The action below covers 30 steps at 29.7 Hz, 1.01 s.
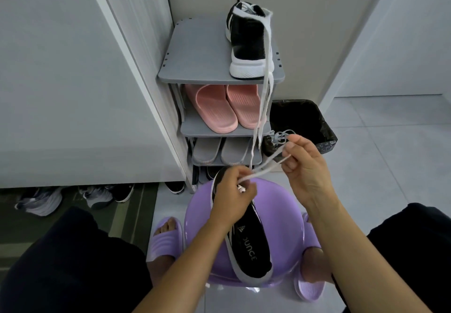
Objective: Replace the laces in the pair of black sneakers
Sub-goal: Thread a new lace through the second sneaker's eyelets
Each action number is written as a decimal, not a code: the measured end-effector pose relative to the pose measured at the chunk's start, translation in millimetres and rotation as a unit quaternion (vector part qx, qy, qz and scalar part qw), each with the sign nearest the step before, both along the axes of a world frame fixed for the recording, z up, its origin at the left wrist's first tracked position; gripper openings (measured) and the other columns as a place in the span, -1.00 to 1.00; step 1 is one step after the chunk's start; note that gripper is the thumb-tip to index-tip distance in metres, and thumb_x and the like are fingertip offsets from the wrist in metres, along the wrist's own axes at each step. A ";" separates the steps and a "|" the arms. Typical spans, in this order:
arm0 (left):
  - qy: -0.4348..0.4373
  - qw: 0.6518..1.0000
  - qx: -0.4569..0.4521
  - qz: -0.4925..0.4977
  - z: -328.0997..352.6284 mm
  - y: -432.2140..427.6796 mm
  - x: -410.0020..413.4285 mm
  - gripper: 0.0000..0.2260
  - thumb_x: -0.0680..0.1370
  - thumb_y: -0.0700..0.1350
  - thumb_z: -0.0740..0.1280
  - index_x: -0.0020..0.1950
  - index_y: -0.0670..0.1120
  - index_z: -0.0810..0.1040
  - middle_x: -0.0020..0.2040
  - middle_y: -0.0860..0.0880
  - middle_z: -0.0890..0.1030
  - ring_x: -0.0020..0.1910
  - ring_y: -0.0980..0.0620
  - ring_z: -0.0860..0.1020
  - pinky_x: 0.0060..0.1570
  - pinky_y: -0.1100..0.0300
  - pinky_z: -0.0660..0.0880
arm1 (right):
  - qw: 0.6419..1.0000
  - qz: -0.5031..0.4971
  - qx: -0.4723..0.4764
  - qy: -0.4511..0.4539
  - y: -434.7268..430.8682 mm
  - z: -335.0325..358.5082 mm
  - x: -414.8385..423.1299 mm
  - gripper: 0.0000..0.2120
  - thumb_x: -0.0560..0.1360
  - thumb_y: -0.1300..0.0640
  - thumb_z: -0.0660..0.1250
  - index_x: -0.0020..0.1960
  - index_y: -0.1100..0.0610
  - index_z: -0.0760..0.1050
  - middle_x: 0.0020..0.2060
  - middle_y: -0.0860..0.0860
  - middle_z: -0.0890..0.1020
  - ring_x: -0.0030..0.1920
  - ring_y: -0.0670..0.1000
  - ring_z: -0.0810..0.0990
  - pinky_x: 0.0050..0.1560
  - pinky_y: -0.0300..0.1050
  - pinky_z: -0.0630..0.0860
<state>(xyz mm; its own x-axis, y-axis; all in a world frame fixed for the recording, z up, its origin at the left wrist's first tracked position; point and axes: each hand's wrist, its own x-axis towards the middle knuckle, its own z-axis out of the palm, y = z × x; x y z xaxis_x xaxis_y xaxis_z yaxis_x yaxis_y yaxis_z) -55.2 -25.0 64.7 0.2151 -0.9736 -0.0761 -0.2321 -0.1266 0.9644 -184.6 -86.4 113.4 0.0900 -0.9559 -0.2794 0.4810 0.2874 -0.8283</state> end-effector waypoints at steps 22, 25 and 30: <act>-0.169 0.970 0.155 0.081 -25.6 11.1 112.0 -0.83 0.55 -0.19 0.29 0.12 -0.18 0.56 0.03 -0.08 0.59 -0.01 0.01 0.54 0.02 0.17 0.44 | 0.992 0.058 -0.048 0.104 4.1 -30.8 1.5 -0.72 0.52 0.10 0.25 -0.34 0.14 0.50 -0.48 -0.01 0.53 -0.45 -0.09 0.34 -0.38 -0.30 0.29; -0.021 0.992 0.065 -0.106 16.5 -2.2 51.8 -0.78 0.54 -0.10 0.29 0.19 -0.04 0.48 0.11 0.06 0.56 0.12 0.19 0.51 0.15 0.34 0.40 | 0.978 0.160 -0.100 0.094 14.4 -27.6 26.0 -0.68 0.45 0.00 0.29 -0.40 0.16 0.49 -0.49 -0.01 0.51 -0.43 -0.07 0.36 -0.33 -0.29 0.34; 0.052 0.985 0.110 -0.119 26.5 -13.0 38.1 -0.78 0.59 -0.04 0.23 -0.21 -0.02 0.56 -0.43 0.11 0.50 -0.36 0.10 0.42 -0.23 0.26 0.36 | 0.987 0.115 -0.098 0.061 7.3 -15.8 25.0 -0.68 0.43 -0.05 0.38 -0.40 0.12 0.52 -0.42 0.09 0.44 -0.46 -0.09 0.26 -0.43 -0.33 0.25</act>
<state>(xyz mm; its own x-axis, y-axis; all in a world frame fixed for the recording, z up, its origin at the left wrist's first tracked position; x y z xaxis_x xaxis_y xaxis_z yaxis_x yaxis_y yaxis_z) -17.1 -38.0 91.1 -0.0382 -0.9528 -0.3011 -0.1827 -0.2896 0.9396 -159.5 -79.1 97.6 0.2884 -0.9508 -0.1132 0.3144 0.2057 -0.9267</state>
